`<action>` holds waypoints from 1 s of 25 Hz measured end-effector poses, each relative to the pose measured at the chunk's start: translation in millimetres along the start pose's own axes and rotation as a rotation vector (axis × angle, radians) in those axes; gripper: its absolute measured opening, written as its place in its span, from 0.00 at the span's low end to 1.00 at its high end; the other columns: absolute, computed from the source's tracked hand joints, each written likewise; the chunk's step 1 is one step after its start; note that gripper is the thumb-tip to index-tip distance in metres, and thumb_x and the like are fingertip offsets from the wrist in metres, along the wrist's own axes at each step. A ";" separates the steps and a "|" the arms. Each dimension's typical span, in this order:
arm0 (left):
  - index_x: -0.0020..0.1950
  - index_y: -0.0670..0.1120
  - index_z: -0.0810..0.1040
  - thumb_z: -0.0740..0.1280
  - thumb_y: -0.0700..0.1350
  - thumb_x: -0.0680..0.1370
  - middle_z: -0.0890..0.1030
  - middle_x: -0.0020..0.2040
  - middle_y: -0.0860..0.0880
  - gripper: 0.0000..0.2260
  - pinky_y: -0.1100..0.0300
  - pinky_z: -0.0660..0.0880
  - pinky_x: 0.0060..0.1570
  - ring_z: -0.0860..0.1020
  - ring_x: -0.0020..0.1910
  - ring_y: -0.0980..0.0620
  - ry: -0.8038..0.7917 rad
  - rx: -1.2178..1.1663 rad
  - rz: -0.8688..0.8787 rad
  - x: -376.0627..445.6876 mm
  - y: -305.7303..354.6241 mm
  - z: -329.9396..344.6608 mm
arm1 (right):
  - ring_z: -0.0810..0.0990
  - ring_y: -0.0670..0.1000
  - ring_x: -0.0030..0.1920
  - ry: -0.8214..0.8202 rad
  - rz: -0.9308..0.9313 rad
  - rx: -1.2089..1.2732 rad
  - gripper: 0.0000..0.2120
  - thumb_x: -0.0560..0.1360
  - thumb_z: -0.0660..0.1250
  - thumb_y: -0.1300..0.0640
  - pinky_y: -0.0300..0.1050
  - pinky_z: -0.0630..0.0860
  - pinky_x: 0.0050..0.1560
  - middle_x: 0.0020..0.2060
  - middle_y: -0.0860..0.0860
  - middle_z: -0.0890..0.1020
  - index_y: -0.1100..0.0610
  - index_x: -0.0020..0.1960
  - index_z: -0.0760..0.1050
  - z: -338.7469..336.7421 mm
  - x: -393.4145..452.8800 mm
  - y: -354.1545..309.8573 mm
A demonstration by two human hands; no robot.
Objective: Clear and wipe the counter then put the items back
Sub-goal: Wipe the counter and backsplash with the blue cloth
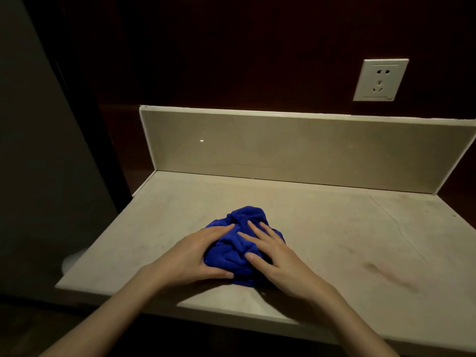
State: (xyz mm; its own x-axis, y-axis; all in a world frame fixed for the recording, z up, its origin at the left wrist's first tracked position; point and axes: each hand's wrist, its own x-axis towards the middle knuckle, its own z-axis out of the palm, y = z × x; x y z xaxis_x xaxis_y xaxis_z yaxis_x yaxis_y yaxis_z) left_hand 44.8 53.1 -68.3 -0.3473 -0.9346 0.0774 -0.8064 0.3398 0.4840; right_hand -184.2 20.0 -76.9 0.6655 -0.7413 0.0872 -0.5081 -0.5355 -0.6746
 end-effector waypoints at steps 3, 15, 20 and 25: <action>0.73 0.65 0.56 0.67 0.73 0.63 0.61 0.72 0.67 0.42 0.62 0.62 0.72 0.60 0.71 0.67 0.034 0.001 -0.070 -38.4 -16.7 -11.2 | 0.39 0.39 0.75 -0.052 -0.054 -0.015 0.23 0.80 0.56 0.43 0.43 0.43 0.75 0.75 0.35 0.48 0.37 0.74 0.56 24.2 9.1 -28.8; 0.77 0.60 0.52 0.76 0.64 0.62 0.53 0.77 0.63 0.49 0.68 0.51 0.72 0.50 0.74 0.68 0.043 -0.038 -0.078 -87.3 -28.1 -35.9 | 0.37 0.41 0.75 -0.133 -0.155 -0.080 0.46 0.62 0.70 0.30 0.42 0.47 0.74 0.75 0.33 0.40 0.27 0.71 0.47 20.2 17.4 -44.6; 0.76 0.56 0.57 0.76 0.62 0.64 0.59 0.75 0.61 0.46 0.68 0.52 0.73 0.55 0.74 0.66 0.109 0.069 -0.003 -78.5 -27.1 -19.2 | 0.47 0.39 0.74 -0.082 -0.172 -0.177 0.44 0.65 0.74 0.38 0.32 0.47 0.71 0.76 0.38 0.48 0.33 0.72 0.50 35.4 14.7 -36.0; 0.73 0.53 0.67 0.74 0.58 0.68 0.71 0.71 0.56 0.36 0.60 0.63 0.71 0.66 0.71 0.61 0.190 0.034 -0.049 -79.0 -18.9 -19.1 | 0.59 0.44 0.74 0.033 -0.218 -0.108 0.38 0.64 0.69 0.36 0.39 0.59 0.71 0.74 0.44 0.62 0.39 0.72 0.63 46.0 17.4 -30.1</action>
State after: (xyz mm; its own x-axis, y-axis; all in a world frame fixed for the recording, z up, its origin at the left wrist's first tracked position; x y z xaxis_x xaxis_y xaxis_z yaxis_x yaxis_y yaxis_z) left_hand 96.5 118.5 -66.9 -0.2138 -0.9520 0.2190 -0.8368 0.2941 0.4617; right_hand -132.2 41.8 -88.9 0.7483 -0.6155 0.2475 -0.4109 -0.7230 -0.5553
